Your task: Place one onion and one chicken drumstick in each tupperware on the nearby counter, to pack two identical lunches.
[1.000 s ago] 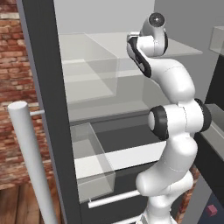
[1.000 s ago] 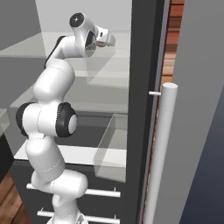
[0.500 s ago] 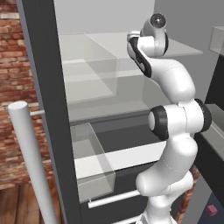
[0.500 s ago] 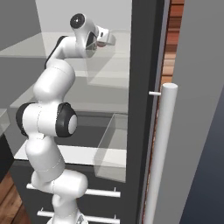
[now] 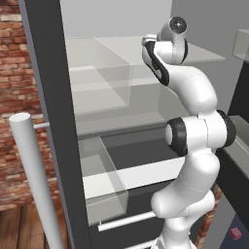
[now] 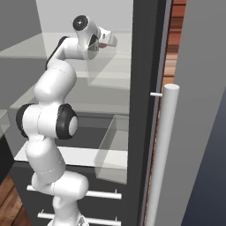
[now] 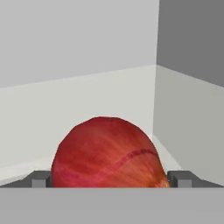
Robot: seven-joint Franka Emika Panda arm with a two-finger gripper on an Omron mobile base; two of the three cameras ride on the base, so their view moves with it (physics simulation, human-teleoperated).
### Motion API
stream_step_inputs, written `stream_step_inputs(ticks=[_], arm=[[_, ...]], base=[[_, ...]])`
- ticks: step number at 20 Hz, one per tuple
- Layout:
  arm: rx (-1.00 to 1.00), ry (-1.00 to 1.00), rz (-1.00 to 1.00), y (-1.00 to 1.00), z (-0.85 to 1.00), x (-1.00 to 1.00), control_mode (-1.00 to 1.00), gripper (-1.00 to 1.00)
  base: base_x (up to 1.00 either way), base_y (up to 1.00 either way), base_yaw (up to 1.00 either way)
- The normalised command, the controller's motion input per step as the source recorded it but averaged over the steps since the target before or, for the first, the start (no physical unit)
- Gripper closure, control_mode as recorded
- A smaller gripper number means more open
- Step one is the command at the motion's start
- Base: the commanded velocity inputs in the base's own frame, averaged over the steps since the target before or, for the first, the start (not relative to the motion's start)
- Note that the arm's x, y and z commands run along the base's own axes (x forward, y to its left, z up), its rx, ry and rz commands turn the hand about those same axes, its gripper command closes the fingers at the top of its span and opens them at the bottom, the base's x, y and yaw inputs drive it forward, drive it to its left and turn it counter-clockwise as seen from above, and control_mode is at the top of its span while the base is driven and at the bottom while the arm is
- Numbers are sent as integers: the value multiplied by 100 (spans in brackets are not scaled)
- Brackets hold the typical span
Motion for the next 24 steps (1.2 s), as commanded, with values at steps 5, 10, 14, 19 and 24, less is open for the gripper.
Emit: stream_step_inputs(ticks=[5, 10, 14, 19, 24], arm=[[-1, 2, 0, 0, -64, 26, -100, 100], [0, -1, 0, 0, -11, 18, -100, 100], [0, -2, 1, 1, -10, -71, -100, 100], [0, -9, 12, 14, -2, -100, -100, 100], [-1, -13, 15, 19, 0, -100, -100, 100]], base=[[0, 0, 0], [0, 0, 0], [0, 0, 0], [0, 0, 0], [0, 0, 0]])
